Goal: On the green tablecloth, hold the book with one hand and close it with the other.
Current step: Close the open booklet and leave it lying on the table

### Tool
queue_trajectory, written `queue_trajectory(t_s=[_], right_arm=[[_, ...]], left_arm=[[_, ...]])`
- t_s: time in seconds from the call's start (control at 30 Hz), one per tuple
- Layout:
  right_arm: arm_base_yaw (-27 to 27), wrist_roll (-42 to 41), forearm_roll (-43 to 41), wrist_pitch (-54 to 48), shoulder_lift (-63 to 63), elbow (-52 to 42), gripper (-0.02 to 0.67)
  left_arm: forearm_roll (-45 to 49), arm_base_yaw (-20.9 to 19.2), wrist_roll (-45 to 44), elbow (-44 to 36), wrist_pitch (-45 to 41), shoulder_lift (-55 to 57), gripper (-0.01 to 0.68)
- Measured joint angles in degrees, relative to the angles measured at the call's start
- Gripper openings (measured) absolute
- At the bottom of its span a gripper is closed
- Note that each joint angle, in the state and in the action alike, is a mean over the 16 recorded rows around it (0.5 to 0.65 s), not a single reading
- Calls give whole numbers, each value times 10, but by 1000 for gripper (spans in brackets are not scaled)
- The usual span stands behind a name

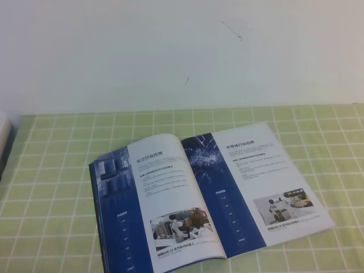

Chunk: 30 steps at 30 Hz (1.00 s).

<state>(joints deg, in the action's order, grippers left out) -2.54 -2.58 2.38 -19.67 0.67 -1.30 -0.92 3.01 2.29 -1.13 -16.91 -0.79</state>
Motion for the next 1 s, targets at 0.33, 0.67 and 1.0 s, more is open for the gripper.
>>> queue_trajectory(t_s=[0.33, 0.67, 1.0], right_arm=[[0, 4, 0, 0, 0, 0, -4], [0, -3, 0, 0, 0, 0, -4], [0, -29, 0, 0, 0, 0, -4]], left_arm=[[0, 0, 0, 0, 0, 0, -3], [0, 0, 0, 0, 0, 0, -3], [0, 0, 0, 0, -1, 0, -3]])
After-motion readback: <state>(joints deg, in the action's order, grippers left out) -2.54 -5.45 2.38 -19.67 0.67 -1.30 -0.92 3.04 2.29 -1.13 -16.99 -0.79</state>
